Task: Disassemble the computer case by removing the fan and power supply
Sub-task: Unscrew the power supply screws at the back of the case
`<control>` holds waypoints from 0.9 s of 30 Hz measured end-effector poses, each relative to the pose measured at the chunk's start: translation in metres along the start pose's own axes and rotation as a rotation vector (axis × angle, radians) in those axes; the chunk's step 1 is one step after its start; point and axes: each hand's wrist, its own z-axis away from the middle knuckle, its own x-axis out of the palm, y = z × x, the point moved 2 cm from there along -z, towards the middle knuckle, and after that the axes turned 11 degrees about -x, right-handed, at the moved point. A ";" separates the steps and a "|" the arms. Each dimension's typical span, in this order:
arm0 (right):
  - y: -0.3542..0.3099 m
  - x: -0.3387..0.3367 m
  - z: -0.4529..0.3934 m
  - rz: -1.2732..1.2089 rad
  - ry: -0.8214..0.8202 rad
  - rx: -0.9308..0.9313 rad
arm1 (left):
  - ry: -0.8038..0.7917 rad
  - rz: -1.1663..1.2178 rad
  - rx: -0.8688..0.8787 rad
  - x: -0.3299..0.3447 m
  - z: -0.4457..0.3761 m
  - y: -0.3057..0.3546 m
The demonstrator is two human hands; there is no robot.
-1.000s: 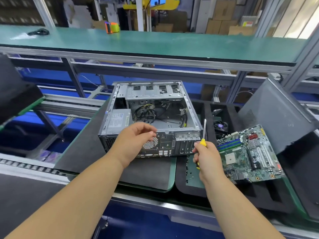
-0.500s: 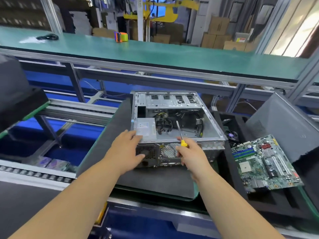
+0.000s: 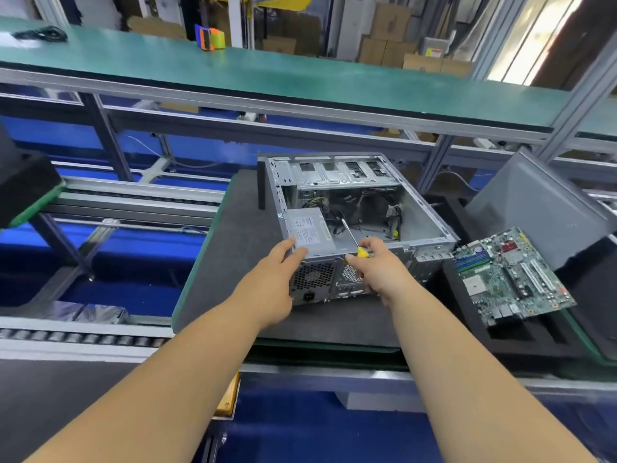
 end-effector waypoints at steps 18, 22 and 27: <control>0.028 -0.039 0.050 0.008 -0.115 -0.090 | 0.041 0.102 -0.068 0.023 0.065 0.038; 0.032 -0.042 0.057 0.014 -0.106 -0.085 | 0.034 0.087 -0.066 0.027 0.075 0.044; 0.030 -0.034 0.076 -0.069 -0.012 -0.079 | -0.008 0.111 -0.066 0.026 0.079 0.044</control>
